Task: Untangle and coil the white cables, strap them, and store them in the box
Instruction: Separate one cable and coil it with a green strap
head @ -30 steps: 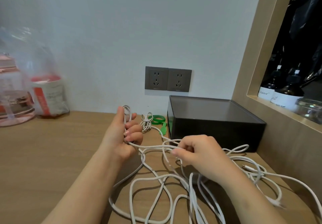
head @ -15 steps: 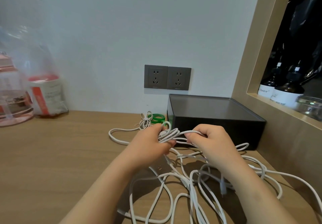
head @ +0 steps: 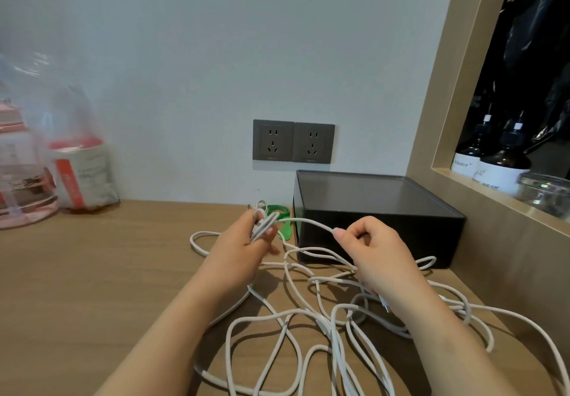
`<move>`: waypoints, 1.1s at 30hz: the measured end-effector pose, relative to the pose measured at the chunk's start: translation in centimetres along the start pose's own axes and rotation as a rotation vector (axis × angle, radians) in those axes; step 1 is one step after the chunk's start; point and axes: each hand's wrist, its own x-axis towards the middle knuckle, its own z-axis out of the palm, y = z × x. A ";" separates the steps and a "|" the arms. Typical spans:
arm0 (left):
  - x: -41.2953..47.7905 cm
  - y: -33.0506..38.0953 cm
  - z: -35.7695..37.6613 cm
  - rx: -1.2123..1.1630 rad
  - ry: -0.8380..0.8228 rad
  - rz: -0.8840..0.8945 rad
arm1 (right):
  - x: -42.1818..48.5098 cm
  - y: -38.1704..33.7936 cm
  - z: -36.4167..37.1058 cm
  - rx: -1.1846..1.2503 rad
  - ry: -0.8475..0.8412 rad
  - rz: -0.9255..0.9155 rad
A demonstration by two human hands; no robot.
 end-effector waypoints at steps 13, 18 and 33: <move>0.5 0.9 1.6 -0.640 0.072 -0.322 | -1.3 -1.0 2.2 0.093 -0.077 -0.293; 0.5 0.7 0.4 -0.722 0.041 -0.292 | -1.8 -1.5 2.9 0.032 -0.180 -0.403; 1.4 0.4 0.8 -0.464 0.243 -0.165 | -1.7 -0.9 3.8 -0.155 -0.243 -0.511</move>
